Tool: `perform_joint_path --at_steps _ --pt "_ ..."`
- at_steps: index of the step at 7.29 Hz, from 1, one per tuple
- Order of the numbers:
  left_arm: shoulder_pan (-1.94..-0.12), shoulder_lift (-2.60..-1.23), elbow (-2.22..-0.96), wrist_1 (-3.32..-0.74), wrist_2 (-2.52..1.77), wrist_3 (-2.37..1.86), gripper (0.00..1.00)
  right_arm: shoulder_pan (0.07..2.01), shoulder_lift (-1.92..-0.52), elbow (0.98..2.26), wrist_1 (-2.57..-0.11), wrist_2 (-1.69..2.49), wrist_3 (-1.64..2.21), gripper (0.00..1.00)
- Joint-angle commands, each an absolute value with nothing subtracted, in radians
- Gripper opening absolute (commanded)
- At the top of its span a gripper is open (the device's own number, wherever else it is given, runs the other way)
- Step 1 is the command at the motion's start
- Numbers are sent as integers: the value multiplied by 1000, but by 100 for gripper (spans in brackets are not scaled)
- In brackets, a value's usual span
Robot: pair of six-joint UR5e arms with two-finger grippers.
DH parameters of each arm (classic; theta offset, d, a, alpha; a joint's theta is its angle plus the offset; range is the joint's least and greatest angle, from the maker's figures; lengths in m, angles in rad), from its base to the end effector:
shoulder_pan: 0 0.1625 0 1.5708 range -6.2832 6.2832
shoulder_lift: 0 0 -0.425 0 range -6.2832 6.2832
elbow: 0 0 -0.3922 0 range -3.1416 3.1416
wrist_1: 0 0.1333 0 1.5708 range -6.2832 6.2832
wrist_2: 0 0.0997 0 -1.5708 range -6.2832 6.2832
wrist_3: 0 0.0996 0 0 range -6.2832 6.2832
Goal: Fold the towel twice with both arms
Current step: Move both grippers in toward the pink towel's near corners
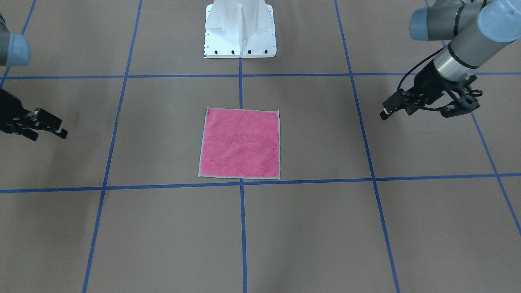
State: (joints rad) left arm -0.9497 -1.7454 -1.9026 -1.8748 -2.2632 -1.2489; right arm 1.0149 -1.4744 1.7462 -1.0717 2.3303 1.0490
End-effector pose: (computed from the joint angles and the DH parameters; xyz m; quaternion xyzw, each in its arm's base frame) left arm 0.2582 -0.4806 0.3714 -0.0307 0.4835 -0.1397 0.8636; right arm -0.2303 -0.4933 0.4626 -0.0043 -0.4898 0.0749 0.8686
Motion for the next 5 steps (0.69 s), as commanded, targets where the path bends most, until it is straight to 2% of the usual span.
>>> perform_joint_path --at_steps 1,3,5 --pt "-861 -1816 -1894 -1873 -2205 -1373 100 786 -1312 1753 -1055 2118 1468 100" --pt "-818 -1867 -1849 -1871 -2163 -1409 100 636 -1209 1730 -1083 1981 1628 99" --pt "-804 -1885 -1832 -1871 -2161 -1428 100 572 -1135 1724 -1185 1938 1730 98"
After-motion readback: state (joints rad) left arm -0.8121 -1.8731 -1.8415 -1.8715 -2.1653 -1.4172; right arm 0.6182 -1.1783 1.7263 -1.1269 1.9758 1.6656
